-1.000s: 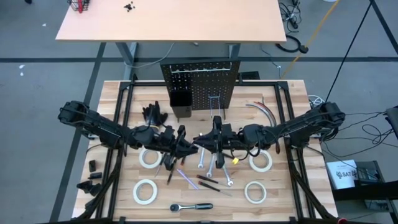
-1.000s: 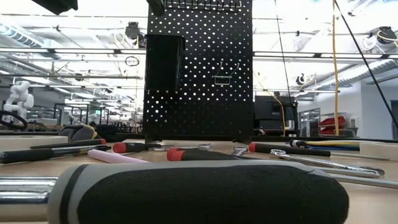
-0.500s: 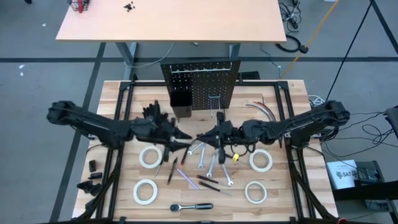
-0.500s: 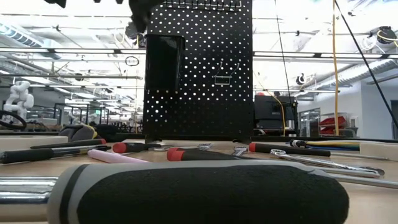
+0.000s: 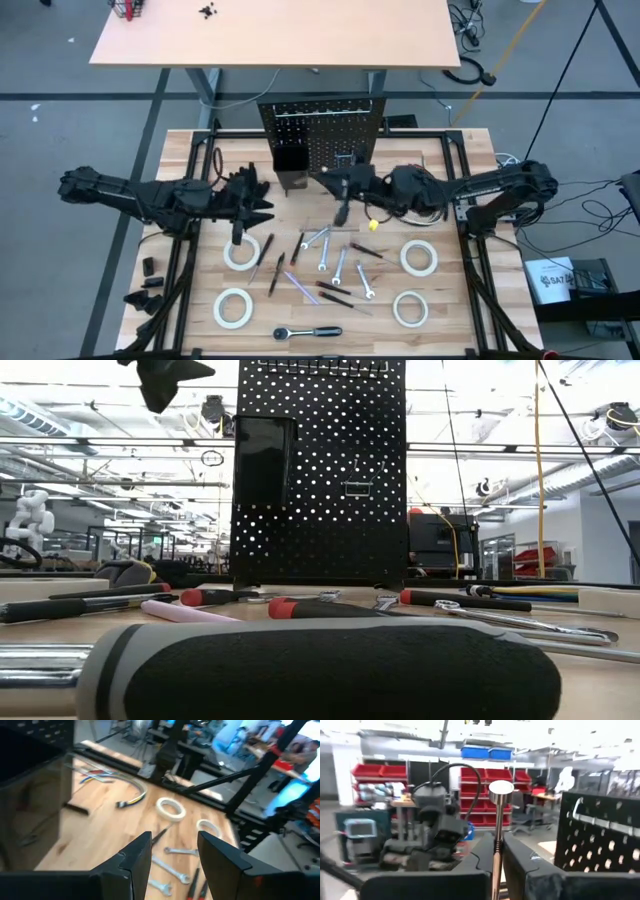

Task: Hang tools onto peg board
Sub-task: Put the silver magnetic rod into the black bin on the peg board

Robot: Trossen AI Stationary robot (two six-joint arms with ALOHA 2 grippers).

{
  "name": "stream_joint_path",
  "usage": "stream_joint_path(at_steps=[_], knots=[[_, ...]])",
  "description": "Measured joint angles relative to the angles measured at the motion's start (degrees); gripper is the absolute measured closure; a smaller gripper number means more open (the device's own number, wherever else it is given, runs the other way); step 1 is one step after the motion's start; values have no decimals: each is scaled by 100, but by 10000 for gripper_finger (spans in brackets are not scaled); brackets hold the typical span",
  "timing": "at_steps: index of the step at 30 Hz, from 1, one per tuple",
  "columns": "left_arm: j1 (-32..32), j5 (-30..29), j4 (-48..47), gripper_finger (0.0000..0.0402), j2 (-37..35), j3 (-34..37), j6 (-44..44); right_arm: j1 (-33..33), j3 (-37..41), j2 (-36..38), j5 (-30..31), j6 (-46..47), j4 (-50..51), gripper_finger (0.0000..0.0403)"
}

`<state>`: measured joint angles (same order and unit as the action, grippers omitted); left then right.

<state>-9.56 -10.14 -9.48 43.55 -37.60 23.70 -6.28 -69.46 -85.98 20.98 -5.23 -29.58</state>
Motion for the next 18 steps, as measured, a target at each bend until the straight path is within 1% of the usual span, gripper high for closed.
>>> stream_joint_path(at_steps=[4, 10, 11, 18], knots=[[-4, -176, -54, 240, 17, 0, 1, 173, -659, -416, 19, -148, 658, 391], [-4, -176, -72, 240, 72, 0, -2, 339, -1084, -930, 983, -531, 755, 391], [-4, -176, -71, 240, 77, 0, -2, 374, -1087, -971, 1049, -528, 735, 391], [-4, -174, -91, 239, 147, 2, -4, 646, -1083, -1202, 1023, 106, 1074, 391]])
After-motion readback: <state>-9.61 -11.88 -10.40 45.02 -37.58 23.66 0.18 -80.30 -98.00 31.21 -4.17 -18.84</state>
